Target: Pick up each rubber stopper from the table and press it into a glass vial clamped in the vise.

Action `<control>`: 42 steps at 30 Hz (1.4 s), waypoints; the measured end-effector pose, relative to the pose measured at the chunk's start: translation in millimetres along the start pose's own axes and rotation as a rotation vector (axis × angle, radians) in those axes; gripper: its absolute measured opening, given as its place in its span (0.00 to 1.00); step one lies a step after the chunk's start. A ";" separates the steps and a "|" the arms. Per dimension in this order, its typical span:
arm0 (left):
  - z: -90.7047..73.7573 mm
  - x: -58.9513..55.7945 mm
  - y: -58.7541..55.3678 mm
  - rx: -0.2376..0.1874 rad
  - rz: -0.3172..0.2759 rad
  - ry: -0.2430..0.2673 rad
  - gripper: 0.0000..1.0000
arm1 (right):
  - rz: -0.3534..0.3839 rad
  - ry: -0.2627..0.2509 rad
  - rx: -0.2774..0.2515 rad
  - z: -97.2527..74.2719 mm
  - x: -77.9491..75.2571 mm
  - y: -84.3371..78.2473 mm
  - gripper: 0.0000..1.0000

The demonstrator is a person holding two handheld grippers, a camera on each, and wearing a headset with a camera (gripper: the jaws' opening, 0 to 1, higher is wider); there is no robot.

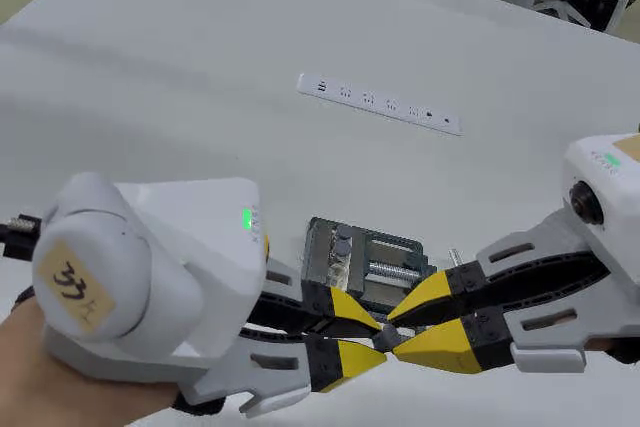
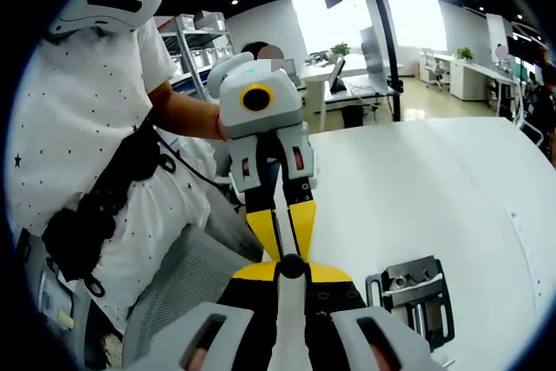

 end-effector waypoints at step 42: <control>-57.4 53.2 -55.5 0.014 -0.118 0.264 0.40 | 0.115 -0.233 0.071 6.2 -68.9 9.8 0.05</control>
Point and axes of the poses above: the centre of the closed fingertips' face, and the gripper's own axes: z roughly forward along the fingers, x roughly to its left, y roughly out of its top, the point moved 7 cm from there along -z, roughly backward along the fingers, and after that the axes turned 3 degrees about z, right-handed, at the moved point
